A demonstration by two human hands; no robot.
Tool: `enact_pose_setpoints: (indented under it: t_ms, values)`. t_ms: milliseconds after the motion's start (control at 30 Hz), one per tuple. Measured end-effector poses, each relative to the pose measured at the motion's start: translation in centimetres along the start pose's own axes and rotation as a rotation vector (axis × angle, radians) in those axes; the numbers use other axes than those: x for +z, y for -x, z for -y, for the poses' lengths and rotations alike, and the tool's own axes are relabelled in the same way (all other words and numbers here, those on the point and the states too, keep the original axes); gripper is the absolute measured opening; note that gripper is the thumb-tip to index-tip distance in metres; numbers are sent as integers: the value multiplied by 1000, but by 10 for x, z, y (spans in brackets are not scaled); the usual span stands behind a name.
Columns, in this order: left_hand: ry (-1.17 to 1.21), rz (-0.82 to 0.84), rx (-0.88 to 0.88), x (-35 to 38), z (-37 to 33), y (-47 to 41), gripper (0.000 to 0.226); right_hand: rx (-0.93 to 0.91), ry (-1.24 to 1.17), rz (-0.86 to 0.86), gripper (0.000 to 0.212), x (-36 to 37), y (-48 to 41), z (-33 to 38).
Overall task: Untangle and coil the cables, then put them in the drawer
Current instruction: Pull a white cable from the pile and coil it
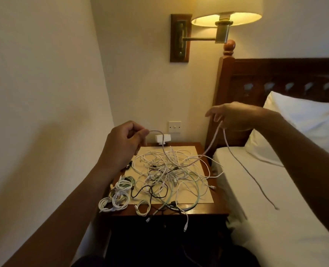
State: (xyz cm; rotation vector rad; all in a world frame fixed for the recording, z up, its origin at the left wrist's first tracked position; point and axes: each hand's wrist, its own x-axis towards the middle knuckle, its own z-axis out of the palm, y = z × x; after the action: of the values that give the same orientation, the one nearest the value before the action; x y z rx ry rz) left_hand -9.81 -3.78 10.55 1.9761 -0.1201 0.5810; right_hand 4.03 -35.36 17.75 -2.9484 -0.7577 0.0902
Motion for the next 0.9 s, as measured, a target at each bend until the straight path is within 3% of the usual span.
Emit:
enact_pose_setpoints:
  t_ms: [67, 100, 200, 333, 433, 533, 600, 900]
  values:
    - [3, 9, 49, 11, -15, 2, 11, -19, -60, 124, 73, 12, 11, 7]
    - [12, 24, 72, 17, -22, 2, 10, -86, -152, 118, 72, 15, 17, 19]
    - [45, 62, 137, 31, -39, -5, 9, -269, -550, 50, 56, 26, 39, 73]
    - [-29, 99, 200, 30, -46, -18, 7, -260, -902, -15, 26, 49, 53, 108]
    - [-381, 223, 237, 15, -21, -21, 8, -245, -640, -219, 24, 49, 46, 88]
    - [-693, 275, 211, -9, 21, -24, 24, -179, -346, -160, 25, 60, 37, 54]
    - [-779, 238, 132, -28, 48, -26, 25, -76, -321, -105, 25, 79, 30, 20]
    - [-920, 119, -56, -54, 98, -22, 25, 206, -266, -214, 25, 130, 58, -85]
